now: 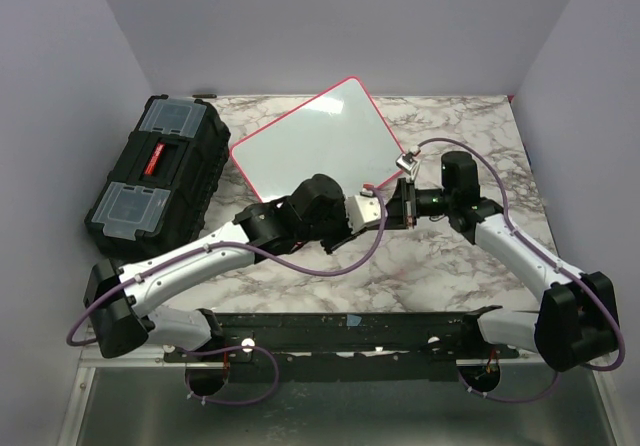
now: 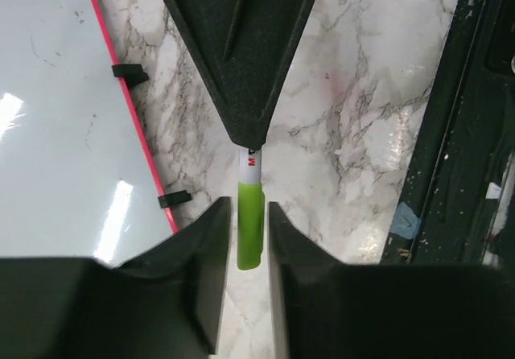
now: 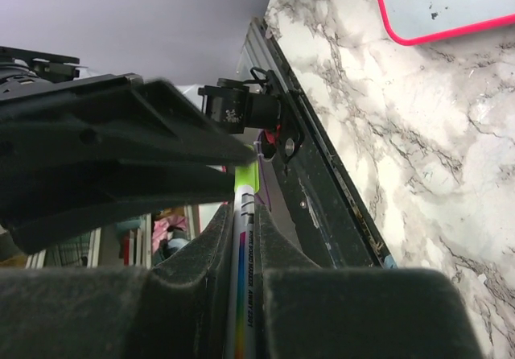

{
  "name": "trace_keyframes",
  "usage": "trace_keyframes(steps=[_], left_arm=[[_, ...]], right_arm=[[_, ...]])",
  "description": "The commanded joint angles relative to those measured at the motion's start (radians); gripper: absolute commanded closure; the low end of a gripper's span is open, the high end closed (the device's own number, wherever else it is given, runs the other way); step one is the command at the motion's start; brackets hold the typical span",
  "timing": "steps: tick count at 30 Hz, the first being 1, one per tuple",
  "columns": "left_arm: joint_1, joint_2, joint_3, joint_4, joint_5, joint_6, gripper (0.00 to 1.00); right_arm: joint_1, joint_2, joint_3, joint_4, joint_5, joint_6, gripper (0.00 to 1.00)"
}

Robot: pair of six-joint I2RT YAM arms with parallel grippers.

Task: Write a sentence on the whiteboard
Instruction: Open the whiteboard marker at the center of the board.

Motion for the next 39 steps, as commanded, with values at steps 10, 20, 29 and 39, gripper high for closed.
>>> trace_keyframes(steps=[10, 20, 29, 39], left_arm=[[0.210, -0.270, -0.069, 0.021, 0.285, -0.152, 0.36], [0.326, -0.275, -0.070, 0.030, 0.632, -0.177, 0.37], [0.331, -0.208, -0.073, 0.147, 0.678, -0.270, 0.37], [0.331, -0.139, -0.036, 0.177, 0.675, -0.290, 0.48]], right_arm=[[0.014, -0.025, 0.099, -0.001, -0.028, -0.010, 0.99], [0.013, -0.062, 0.089, 0.258, -0.075, 0.156, 0.99], [0.016, -0.052, 0.100, 0.277, -0.115, 0.157, 0.99], [0.016, -0.058, 0.097, 0.304, -0.120, 0.162, 0.99]])
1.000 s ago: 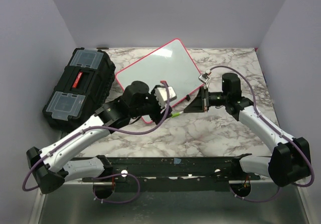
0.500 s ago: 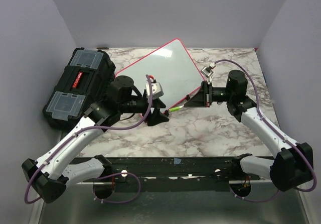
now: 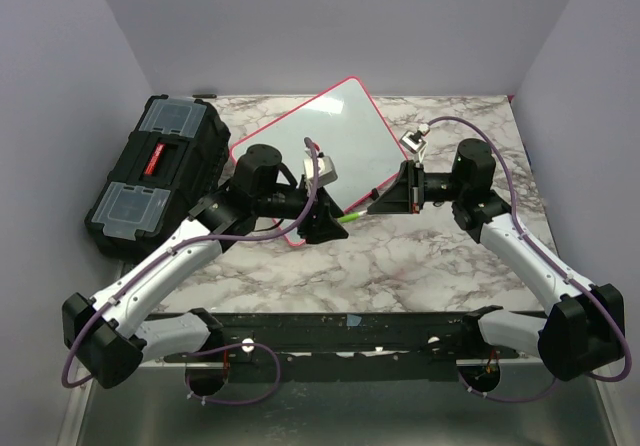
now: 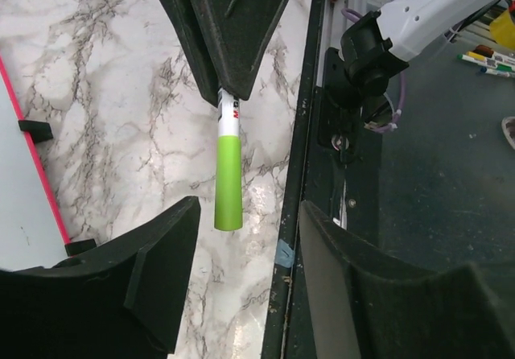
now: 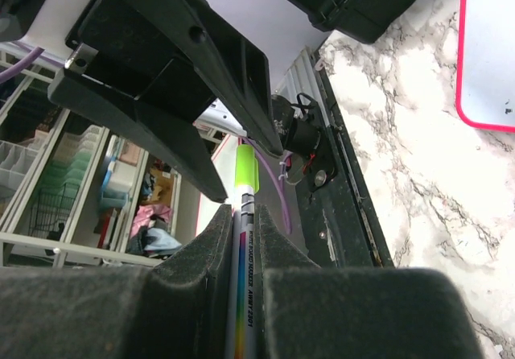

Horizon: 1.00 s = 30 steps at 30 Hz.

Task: Write a sentence on the whiteboard
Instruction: Open the whiteboard marker at the center of the board.

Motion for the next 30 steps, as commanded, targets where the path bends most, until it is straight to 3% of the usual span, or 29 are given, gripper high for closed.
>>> trace_keyframes(steps=[1, 14, 22, 30], left_arm=[[0.004, 0.027, 0.036, 0.041, 0.040, -0.023, 0.49], [0.002, 0.073, 0.051, 0.103, 0.046, -0.077, 0.75], [-0.001, 0.106, 0.084, 0.078, 0.046, -0.071, 0.96], [-0.018, 0.147, 0.144, -0.021, 0.040, -0.001, 1.00]], right_arm=[[0.007, -0.007, 0.027, 0.042, -0.030, 0.012, 0.99], [0.010, -0.009, 0.012, 0.063, -0.037, 0.018, 0.99], [0.015, -0.016, 0.005, 0.071, -0.046, 0.019, 0.99], [0.020, -0.012, 0.006, 0.075, -0.054, 0.024, 0.78]])
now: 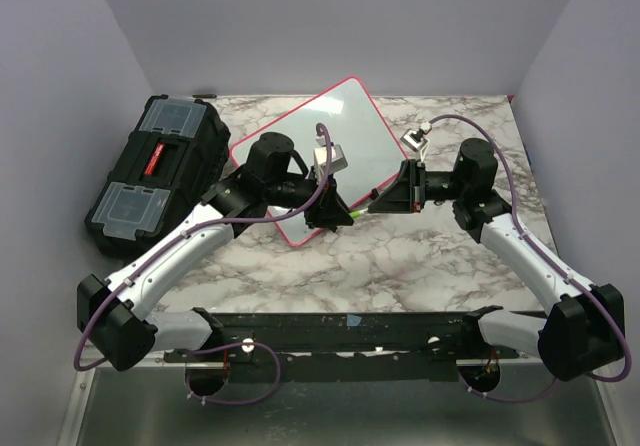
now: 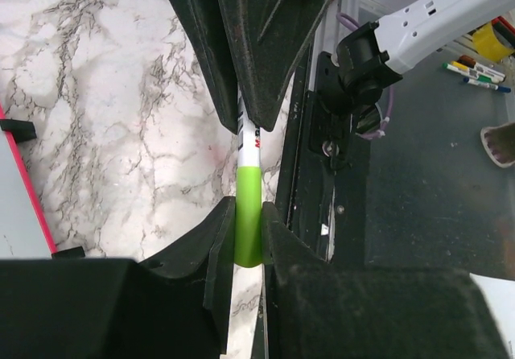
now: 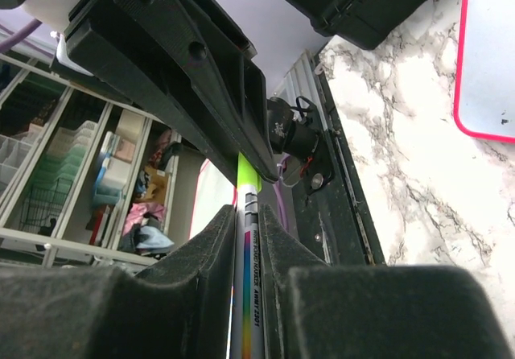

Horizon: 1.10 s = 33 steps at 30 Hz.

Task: Write a sentence on the whiteboard
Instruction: Open the whiteboard marker at the center of the board.

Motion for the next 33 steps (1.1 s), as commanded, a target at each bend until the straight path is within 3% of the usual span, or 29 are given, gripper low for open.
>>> trace_keyframes(steps=[1, 22, 25, 30, 33], left_arm=[[-0.019, 0.038, 0.071, -0.034, 0.011, 0.064, 1.00], [-0.019, 0.051, 0.096, -0.089, -0.008, 0.104, 1.00], [-0.020, 0.051, 0.097, -0.090, -0.011, 0.104, 1.00], [-0.019, 0.047, 0.092, -0.088, -0.031, 0.104, 1.00], [-0.020, 0.039, 0.083, -0.087, -0.054, 0.104, 1.00]], right_arm=[[0.023, -0.011, 0.006, 0.032, -0.045, 0.011, 0.78], [0.046, 0.003, 0.013, -0.039, -0.031, -0.044, 0.74], [0.048, 0.007, 0.017, -0.054, -0.025, -0.054, 0.79], [0.049, 0.009, 0.020, -0.074, -0.010, -0.069, 0.98], [0.049, 0.009, 0.030, -0.130, 0.034, -0.104, 0.99]])
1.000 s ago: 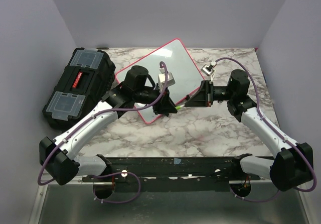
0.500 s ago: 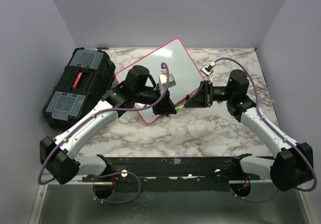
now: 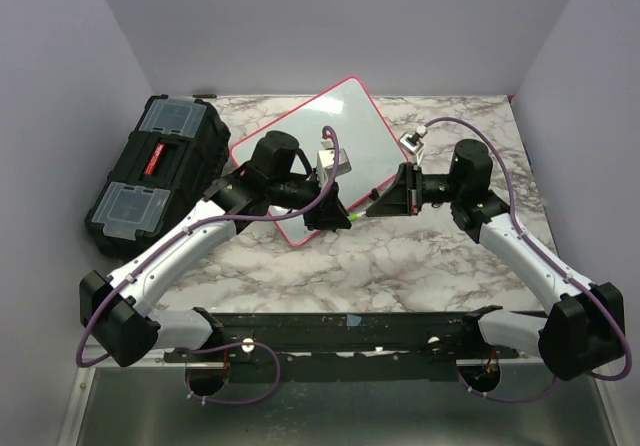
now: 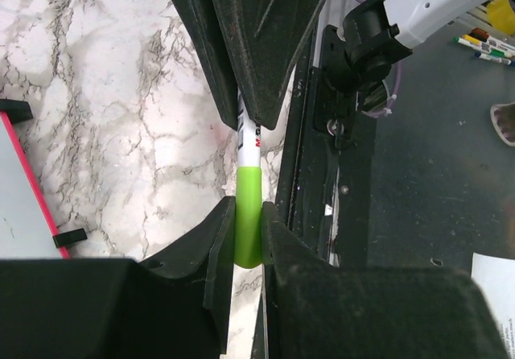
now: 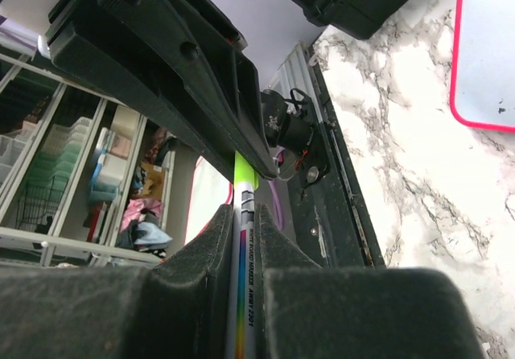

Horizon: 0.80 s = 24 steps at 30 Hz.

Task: Write a sentence on the whiteboard
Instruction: Open the whiteboard marker at the center of the board.

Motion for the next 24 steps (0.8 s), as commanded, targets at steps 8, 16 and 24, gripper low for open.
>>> trace_keyframes(steps=[8, 16, 24], left_arm=[[0.003, -0.041, -0.063, 0.099, -0.184, -0.019, 1.00], [0.043, -0.096, -0.172, 0.160, -0.270, -0.077, 1.00], [0.054, -0.129, -0.267, 0.229, -0.306, -0.132, 1.00]], right_arm=[[0.034, -0.046, 0.036, -0.152, 0.185, -0.064, 0.99], [0.032, -0.058, 0.056, -0.235, 0.265, -0.101, 0.99], [0.030, -0.089, 0.067, -0.295, 0.335, -0.128, 1.00]])
